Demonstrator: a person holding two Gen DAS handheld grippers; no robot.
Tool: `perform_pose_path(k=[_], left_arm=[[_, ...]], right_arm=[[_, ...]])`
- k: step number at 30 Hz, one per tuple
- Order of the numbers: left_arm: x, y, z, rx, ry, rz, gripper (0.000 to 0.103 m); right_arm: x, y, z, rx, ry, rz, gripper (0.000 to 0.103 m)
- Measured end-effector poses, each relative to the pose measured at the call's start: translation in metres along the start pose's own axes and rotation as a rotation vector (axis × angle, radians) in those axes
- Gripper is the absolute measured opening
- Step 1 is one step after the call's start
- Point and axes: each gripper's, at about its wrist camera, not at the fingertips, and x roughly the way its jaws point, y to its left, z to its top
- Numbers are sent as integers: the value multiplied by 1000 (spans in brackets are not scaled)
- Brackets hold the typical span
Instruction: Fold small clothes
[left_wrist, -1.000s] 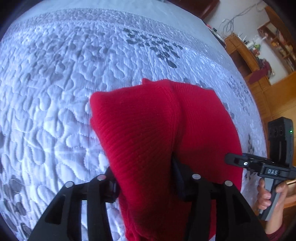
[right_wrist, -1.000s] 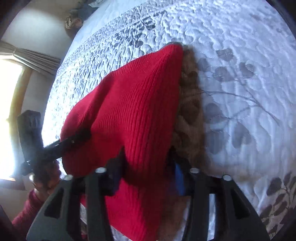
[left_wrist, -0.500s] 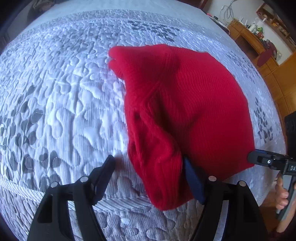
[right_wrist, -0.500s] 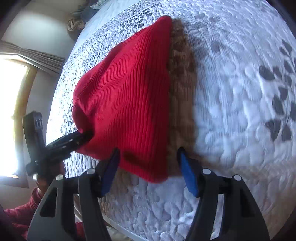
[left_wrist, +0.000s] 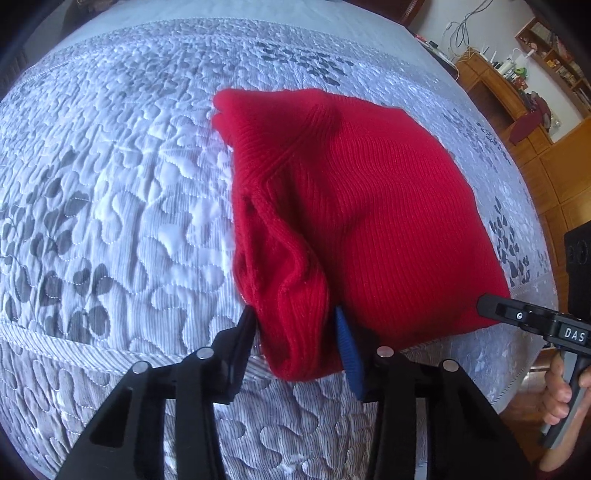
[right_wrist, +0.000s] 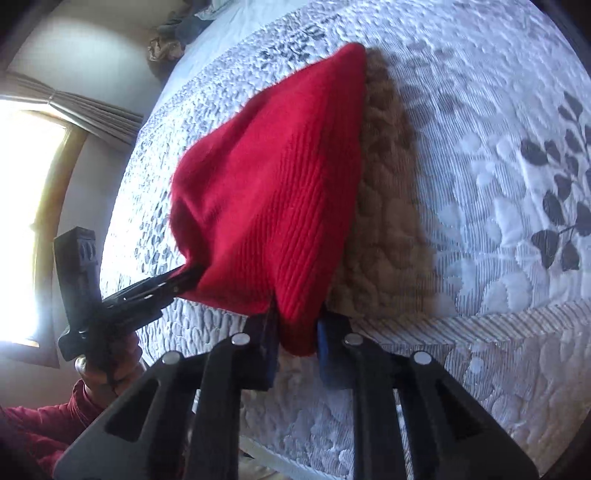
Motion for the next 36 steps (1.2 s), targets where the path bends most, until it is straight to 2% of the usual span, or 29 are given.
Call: perform_pose_path(k=[5, 12, 16, 22, 25, 26, 28, 29, 30, 31, 33, 36], left_arm=[[-8, -4, -3, 12, -15, 12, 43], [2, -2, -7, 9, 1, 20, 45], [9, -1, -7, 18, 0, 23, 47], [13, 2, -8, 34, -11, 15, 48], [8, 0, -10, 54, -25, 16, 51], [5, 0, -11, 51, -29, 23, 54], [-5, 3, -13, 27, -43, 50, 66], [-11, 4, -14, 21, -51, 63, 68], [-19, 4, -17, 21, -65, 82, 73], [-24, 5, -18, 21, -74, 99, 79], [-34, 5, -25, 16, -95, 142, 85], [-46, 3, -35, -5, -95, 178, 87]], right_arm=[[-6, 3, 2, -29, -1, -15, 15], [32, -13, -3, 6, 45, -71, 15], [39, -25, -5, 36, 31, -29, 16], [43, -30, -7, 36, 27, -10, 15], [38, -30, -10, 34, 16, -20, 18], [33, -29, -10, 27, 4, -33, 24], [24, -16, -14, 8, -30, -77, 42], [19, -11, -18, 4, -49, -102, 59], [12, -7, -22, 3, -70, -127, 69], [7, -3, -27, 0, -91, -155, 70], [-5, 7, -40, -9, -118, -227, 87], [-14, 21, -56, -36, -140, -308, 91]])
